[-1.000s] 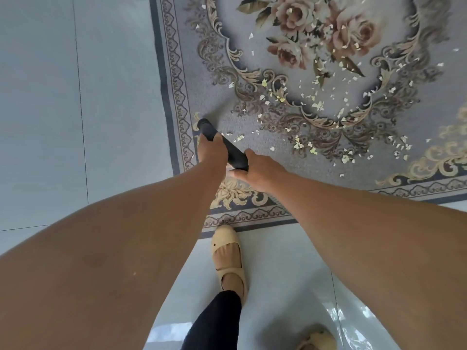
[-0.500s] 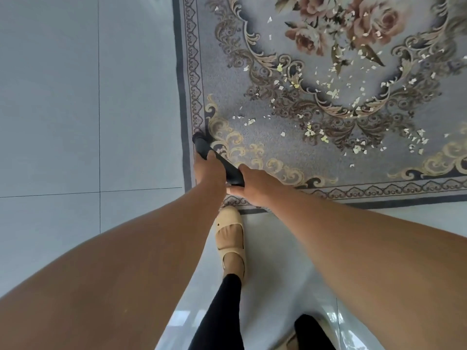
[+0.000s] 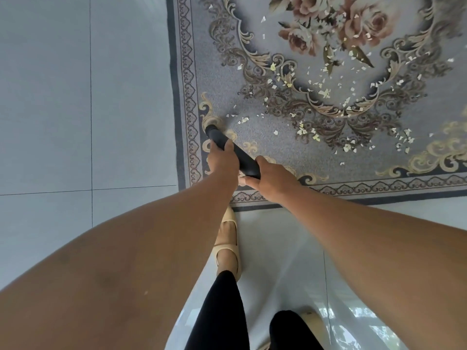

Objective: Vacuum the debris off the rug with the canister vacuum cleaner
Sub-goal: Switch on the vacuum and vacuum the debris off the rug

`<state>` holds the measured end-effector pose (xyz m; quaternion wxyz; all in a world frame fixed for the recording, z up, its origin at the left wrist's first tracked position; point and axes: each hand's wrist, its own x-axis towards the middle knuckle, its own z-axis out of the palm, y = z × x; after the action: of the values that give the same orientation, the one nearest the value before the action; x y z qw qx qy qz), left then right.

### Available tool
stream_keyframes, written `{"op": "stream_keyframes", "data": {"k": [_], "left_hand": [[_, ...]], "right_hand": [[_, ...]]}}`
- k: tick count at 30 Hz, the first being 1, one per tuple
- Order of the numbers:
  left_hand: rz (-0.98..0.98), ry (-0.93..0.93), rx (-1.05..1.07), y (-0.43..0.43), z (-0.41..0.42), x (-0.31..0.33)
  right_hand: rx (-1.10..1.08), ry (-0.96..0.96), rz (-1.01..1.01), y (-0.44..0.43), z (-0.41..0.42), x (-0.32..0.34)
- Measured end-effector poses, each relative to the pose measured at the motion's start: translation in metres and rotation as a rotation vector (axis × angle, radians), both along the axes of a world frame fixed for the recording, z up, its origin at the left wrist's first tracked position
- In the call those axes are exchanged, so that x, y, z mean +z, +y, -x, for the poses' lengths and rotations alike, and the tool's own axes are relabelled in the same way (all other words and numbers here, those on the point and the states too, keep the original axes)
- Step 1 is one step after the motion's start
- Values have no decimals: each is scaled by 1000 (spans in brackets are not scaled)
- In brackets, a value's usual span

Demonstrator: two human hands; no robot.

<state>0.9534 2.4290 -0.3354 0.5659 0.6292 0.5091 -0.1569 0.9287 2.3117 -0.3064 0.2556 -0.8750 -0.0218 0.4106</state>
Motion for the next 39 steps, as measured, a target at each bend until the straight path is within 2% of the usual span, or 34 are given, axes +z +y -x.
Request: {"op": "stream_keyframes", "data": {"k": [4,8,15,25,34,39], "left_hand": [[82,-44,-50,-16,-5,4],[212,20,-139,-25,-10,8],[120,11,-190,-22,-41,-1],[201,17,-104,-20,-74,3],[241,28,-207,-65,-73,18],[261,27,-174,-71,-43,17]], "right_hand": [[-76,-10,14,-20,-2,3],[-105,-17,34,-29,-4,1],[-199,-20,-3,-14,-22,-3],[-213,-59,32,-10,-57,1],[-257,-31,21,-57,-49,7],[-210,-26,11,-71,-28,8]]}}
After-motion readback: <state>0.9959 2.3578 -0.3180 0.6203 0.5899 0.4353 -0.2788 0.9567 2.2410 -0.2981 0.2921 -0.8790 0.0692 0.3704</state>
